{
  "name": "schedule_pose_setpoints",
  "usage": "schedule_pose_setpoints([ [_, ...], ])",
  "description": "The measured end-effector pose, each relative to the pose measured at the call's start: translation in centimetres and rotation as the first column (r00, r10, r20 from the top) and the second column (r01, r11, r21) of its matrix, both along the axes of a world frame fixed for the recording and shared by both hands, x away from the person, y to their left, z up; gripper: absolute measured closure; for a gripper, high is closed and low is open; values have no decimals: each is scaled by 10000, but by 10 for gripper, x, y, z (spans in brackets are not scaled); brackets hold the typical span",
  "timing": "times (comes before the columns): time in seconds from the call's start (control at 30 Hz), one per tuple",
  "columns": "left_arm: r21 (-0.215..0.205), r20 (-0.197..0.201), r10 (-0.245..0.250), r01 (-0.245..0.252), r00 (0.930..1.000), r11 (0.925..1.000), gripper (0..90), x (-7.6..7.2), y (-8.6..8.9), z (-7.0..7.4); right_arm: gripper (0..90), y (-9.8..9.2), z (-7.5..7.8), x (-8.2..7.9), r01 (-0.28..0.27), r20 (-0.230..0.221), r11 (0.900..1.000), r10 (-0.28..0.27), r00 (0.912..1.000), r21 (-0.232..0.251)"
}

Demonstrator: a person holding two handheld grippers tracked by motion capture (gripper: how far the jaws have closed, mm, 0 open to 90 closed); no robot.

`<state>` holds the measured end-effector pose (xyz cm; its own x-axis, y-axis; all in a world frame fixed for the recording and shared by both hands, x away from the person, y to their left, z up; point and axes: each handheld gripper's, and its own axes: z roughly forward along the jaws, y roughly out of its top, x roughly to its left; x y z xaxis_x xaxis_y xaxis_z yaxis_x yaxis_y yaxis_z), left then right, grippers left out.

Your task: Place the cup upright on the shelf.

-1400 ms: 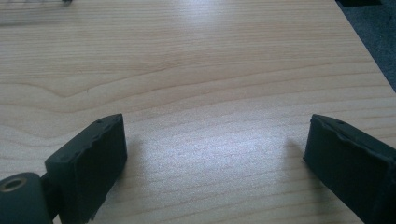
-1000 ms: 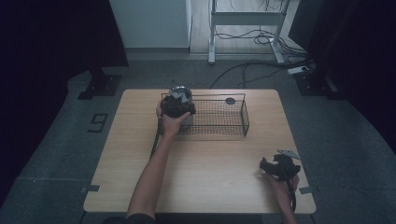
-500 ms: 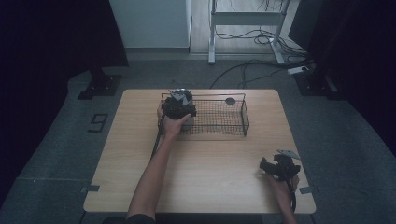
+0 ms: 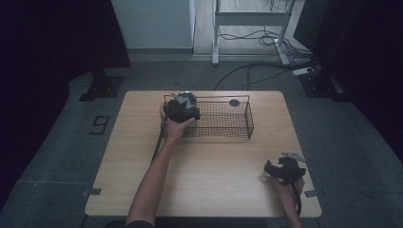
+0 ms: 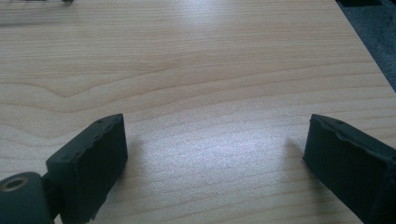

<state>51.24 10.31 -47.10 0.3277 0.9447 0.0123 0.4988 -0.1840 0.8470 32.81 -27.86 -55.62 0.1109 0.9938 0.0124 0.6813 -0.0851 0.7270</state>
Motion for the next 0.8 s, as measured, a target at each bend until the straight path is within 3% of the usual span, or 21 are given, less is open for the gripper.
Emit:
schedule_pose_setpoints([
  [0.13,79,246,-16,14,9997,10000,0,-7,3,8,59,0,0,0,2,-2,10000,-2,10000,1],
  [0.3,-174,424,-99,107,9991,9998,0,-21,11,19,59,0,0,0,2,-2,10000,-2,10000,2],
  [0.53,-523,243,-352,365,9991,9980,0,-41,26,23,62,0,0,0,-21,11,10000,21,10000,4],
  [0.8,-1022,127,-714,724,9974,9921,16,-78,48,22,63,0,0,0,-1,16,10000,1,10000,32],
])
